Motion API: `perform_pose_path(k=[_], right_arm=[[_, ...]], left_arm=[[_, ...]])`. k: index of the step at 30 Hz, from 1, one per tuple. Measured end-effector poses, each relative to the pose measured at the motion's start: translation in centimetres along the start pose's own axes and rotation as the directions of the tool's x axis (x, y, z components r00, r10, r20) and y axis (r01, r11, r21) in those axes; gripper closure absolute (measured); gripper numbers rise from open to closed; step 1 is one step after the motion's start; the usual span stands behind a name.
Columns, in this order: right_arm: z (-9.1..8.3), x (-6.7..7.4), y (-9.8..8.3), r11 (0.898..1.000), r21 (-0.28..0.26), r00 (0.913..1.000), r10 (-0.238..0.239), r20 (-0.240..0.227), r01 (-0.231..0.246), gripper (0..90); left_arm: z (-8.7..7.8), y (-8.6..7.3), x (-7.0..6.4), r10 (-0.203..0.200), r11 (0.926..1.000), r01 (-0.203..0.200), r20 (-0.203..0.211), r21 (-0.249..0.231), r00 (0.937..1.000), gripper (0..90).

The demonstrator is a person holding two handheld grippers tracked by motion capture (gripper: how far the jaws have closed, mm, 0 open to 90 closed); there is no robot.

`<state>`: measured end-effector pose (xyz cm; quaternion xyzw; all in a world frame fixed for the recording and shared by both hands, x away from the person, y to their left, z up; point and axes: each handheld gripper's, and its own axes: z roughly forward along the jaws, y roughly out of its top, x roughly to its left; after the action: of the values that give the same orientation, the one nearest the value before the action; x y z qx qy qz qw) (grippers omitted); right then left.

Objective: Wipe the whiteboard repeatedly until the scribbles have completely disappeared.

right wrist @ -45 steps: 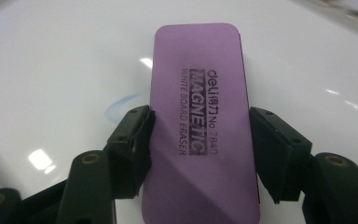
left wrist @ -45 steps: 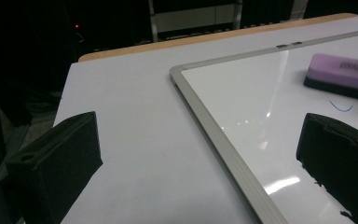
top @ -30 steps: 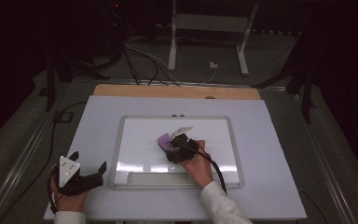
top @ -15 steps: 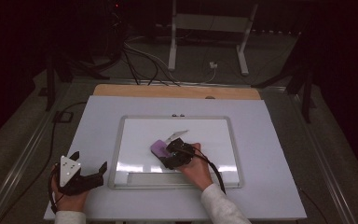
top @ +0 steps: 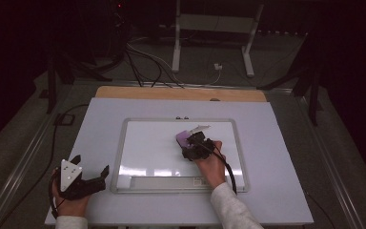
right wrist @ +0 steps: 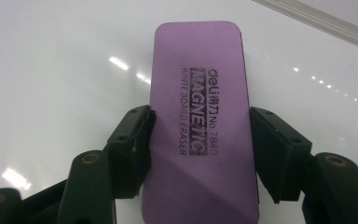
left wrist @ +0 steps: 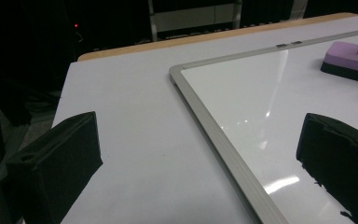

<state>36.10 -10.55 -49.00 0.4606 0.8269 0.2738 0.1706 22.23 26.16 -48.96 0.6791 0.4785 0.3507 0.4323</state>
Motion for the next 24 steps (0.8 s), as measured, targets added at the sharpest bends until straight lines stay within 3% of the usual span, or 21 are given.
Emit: perform_pose_path(k=[10,24], right_arm=[[0.0,-0.6,-0.2,0.999,-0.001,0.9985,0.05,-0.024,-0.05,40.9],[-0.1,-1.3,-0.4,0.999,0.002,0.9988,0.043,-0.021,-0.043,40.3]], left_arm=[[0.0,-0.1,0.1,-0.005,1.0,0.005,-0.002,0.004,1.0,0.6],[0.1,-0.1,0.1,-0.004,1.0,0.004,-0.003,0.005,1.0,0.6]])
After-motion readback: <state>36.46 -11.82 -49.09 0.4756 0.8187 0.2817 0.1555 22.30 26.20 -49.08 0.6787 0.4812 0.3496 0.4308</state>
